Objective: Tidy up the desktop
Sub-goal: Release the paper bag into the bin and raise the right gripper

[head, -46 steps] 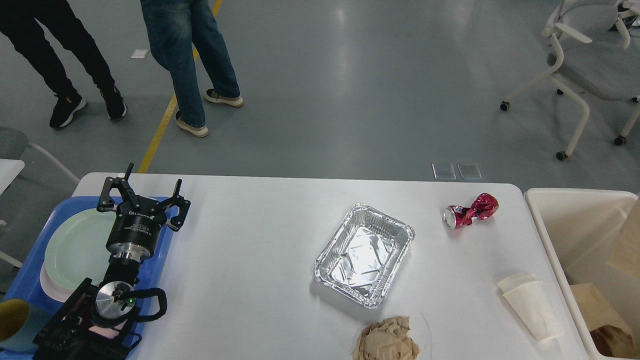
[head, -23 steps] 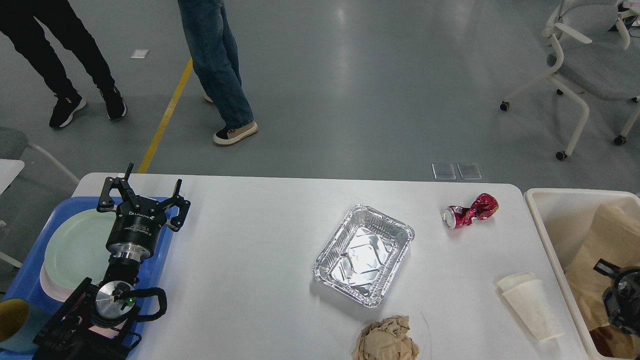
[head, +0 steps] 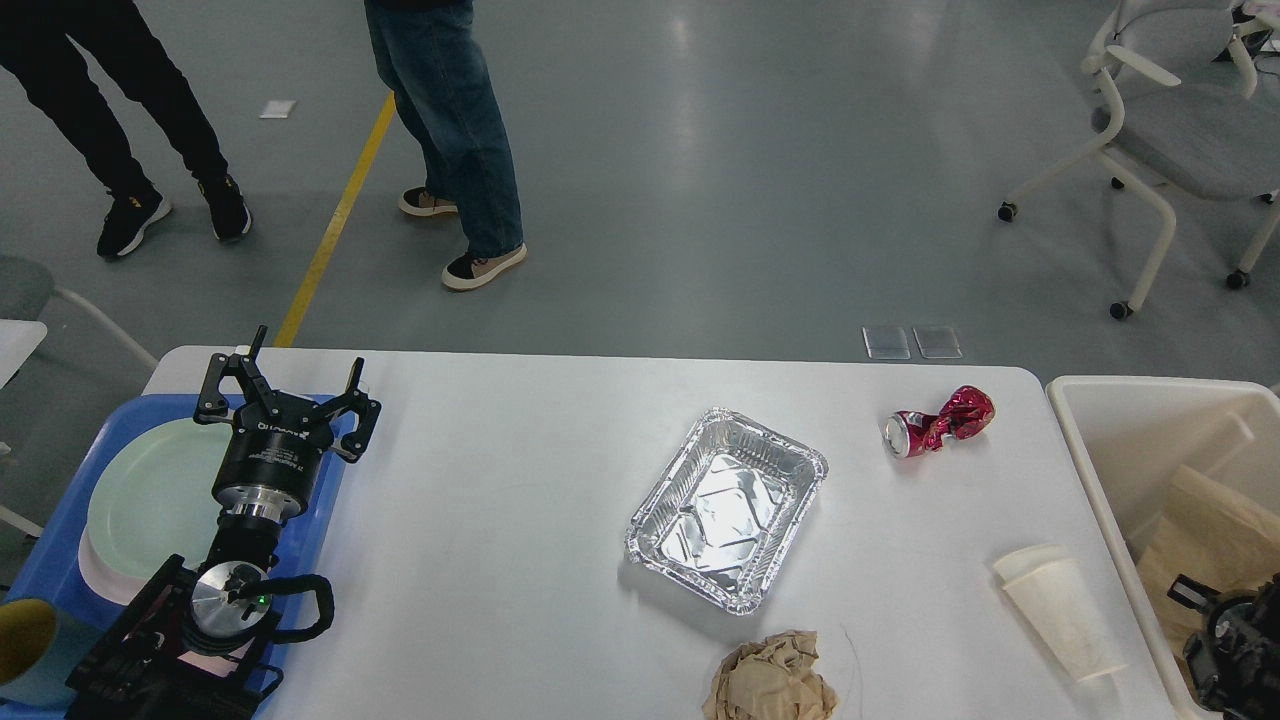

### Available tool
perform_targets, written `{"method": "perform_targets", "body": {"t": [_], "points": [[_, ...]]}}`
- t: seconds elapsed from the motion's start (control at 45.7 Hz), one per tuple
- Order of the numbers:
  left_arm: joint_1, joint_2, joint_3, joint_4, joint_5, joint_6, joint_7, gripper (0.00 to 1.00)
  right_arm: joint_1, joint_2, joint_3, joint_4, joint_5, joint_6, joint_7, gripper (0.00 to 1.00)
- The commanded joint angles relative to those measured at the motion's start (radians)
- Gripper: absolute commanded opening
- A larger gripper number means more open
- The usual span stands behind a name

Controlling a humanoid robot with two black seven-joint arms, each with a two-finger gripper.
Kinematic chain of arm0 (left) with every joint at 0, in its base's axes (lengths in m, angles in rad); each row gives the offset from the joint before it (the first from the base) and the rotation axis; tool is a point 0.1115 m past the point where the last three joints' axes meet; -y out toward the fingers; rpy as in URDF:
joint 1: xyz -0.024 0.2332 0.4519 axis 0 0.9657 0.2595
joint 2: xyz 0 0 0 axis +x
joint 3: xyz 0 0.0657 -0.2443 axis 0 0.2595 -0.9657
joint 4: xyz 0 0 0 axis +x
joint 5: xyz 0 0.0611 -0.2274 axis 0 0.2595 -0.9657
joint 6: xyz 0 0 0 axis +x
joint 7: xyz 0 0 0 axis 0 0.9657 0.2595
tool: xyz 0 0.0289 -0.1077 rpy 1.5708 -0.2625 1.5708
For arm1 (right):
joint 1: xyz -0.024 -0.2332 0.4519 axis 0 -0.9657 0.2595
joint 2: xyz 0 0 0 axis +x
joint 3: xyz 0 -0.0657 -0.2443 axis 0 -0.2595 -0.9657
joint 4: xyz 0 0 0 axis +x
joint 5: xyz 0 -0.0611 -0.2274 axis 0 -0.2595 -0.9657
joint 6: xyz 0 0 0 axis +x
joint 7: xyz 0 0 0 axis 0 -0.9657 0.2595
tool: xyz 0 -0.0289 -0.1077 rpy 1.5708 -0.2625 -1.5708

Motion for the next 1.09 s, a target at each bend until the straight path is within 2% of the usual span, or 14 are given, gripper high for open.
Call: {"method": "perform_targets", "body": {"t": [0.0,0.022,0.306,0.547,0.766,0.941,1.072], "points": [[0.0,0.0,-0.001,0.0,0.0,0.0,0.0,0.96,0.01,-0.008,0.0,0.012,0.002,-0.054,0.003,0.95],[0.001,0.0,0.0,0.0,0.0,0.0,-0.001,0.96,0.013,-0.008,0.001,0.012,0.002,-0.057,0.003,1.0],[0.0,0.0,0.0,0.0,0.0,0.0,0.0,0.96,0.037,-0.028,0.003,0.076,0.0,-0.062,0.003,1.0],[0.0,0.0,-0.001,0.0,0.0,0.0,-0.001,0.96,0.255,-0.217,-0.005,0.411,-0.018,-0.036,0.005,1.0],[0.0,0.0,0.0,0.0,0.0,0.0,0.0,0.96,0.595,-0.299,-0.154,0.688,-0.054,0.185,0.003,1.0],[0.0,0.0,0.0,0.0,0.0,0.0,0.0,0.96,0.944,-0.307,-0.356,0.972,-0.054,0.268,-0.002,1.0],[0.0,0.0,0.0,0.0,0.0,0.0,0.0,0.96,1.24,-0.28,-0.439,1.162,-0.054,0.461,-0.003,1.0]]}}
